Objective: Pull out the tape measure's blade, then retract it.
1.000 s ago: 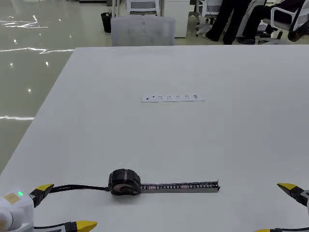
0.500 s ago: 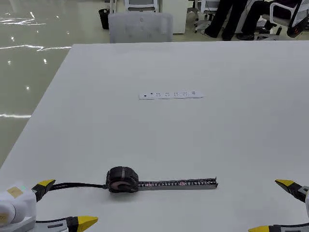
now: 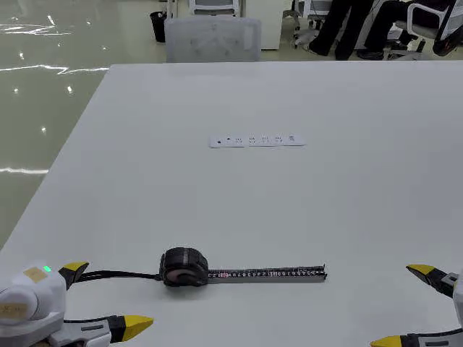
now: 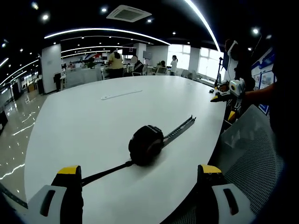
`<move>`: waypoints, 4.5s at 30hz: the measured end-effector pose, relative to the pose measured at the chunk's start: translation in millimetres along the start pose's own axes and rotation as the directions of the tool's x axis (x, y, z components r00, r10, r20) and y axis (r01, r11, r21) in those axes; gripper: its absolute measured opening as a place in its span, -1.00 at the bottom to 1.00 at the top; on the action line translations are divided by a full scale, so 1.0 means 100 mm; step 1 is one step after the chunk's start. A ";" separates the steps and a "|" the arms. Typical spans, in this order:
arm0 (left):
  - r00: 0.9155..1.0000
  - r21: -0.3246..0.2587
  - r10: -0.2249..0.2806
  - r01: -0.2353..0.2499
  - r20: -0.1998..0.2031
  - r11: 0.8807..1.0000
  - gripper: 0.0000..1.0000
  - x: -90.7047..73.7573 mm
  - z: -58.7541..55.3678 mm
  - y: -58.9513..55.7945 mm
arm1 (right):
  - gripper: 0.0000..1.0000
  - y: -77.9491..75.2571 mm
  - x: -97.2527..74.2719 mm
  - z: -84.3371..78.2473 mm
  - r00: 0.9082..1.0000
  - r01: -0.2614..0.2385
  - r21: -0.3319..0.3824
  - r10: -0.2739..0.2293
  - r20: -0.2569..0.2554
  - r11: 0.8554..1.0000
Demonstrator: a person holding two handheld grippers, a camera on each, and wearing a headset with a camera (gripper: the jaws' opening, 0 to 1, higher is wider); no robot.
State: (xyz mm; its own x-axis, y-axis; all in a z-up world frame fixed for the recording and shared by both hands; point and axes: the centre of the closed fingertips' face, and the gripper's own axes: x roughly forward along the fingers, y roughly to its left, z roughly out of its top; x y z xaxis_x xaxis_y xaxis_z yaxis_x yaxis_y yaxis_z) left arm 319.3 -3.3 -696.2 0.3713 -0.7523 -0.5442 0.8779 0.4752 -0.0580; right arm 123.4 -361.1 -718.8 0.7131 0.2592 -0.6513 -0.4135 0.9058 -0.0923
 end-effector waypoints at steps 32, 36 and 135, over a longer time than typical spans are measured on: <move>0.998 0.003 0.056 -0.056 -0.018 0.998 1.00 0.54 0.35 -0.19 | 0.86 -0.02 0.30 0.12 0.980 -0.155 -0.087 0.142 -0.139 0.984; 0.998 -0.021 0.061 -0.061 -0.004 0.998 0.95 0.62 0.33 -0.28 | 0.87 -0.02 0.37 0.19 0.976 -0.176 -0.105 0.159 -0.152 0.979; 0.902 -0.246 0.426 -0.429 -0.070 0.869 0.38 1.20 0.10 -0.06 | -0.71 -0.02 1.35 0.10 0.831 -0.439 -0.261 0.278 -0.482 0.860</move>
State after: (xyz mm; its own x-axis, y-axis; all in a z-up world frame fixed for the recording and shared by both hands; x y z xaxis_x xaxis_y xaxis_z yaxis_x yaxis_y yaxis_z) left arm 362.0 -101.1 -753.2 0.6876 -0.4443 -0.5743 0.5290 0.8483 -0.0229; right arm 226.5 -324.6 -799.0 0.2047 0.3061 -0.9298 -0.8164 0.5773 0.0103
